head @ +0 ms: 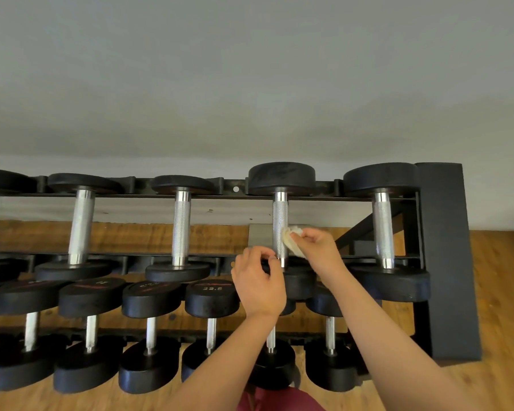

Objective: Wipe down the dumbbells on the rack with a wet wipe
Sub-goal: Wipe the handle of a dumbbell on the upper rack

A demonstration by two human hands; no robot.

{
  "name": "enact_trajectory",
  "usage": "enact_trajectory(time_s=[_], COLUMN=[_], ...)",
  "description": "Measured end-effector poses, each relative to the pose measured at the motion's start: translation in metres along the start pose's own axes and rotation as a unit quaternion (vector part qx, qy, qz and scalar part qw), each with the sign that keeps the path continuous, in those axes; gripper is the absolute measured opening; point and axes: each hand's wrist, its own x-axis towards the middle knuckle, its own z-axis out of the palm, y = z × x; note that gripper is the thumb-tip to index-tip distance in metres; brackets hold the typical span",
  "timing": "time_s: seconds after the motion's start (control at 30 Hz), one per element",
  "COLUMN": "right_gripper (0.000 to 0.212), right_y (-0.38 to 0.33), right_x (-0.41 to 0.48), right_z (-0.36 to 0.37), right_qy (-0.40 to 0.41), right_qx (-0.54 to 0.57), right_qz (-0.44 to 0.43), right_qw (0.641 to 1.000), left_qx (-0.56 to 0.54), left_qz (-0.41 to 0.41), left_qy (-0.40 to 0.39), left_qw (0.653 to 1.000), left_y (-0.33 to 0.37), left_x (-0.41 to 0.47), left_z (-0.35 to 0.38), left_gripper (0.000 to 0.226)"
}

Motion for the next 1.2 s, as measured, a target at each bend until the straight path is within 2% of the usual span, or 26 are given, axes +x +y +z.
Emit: enact_trajectory(time_s=[0.2,0.37,0.43,0.57,0.73,0.93,1.2], right_gripper=[0.008,0.005,0.006,0.028,0.031,0.021,0.013], right_y=[0.006,0.003,0.005,0.001,-0.022,-0.063,-0.041], right_x=[-0.006,-0.012,-0.012,-0.004,0.009,0.033,0.008], right_z=[-0.016,-0.016,-0.014,-0.009,0.001,0.012,0.008], right_qy=[-0.106,-0.113,-0.102,-0.059,0.035,0.1,0.069], right_qx=[-0.119,-0.098,-0.104,-0.067,0.055,0.137,0.052], right_qz=[-0.011,-0.008,-0.007,0.015,0.035,0.046,0.033], right_qw=[0.987,0.989,0.989,0.996,0.997,0.984,0.996], left_qx=[0.015,0.004,0.005,0.003,-0.001,0.002,-0.001], left_qz=[-0.008,-0.011,-0.006,0.001,-0.002,0.003,0.018], left_qy=[0.003,0.011,0.009,0.009,0.002,-0.016,-0.025], left_qw=[1.0,1.0,1.0,1.0,1.0,1.0,1.0], left_y=[0.002,0.001,0.001,0.0,0.0,0.001,0.0], left_x=[0.0,0.0,0.001,0.001,0.002,0.001,0.001], left_z=[0.0,-0.001,0.0,0.0,0.001,-0.001,-0.002], left_gripper=[0.035,0.031,0.03,0.029,0.032,0.036,0.038])
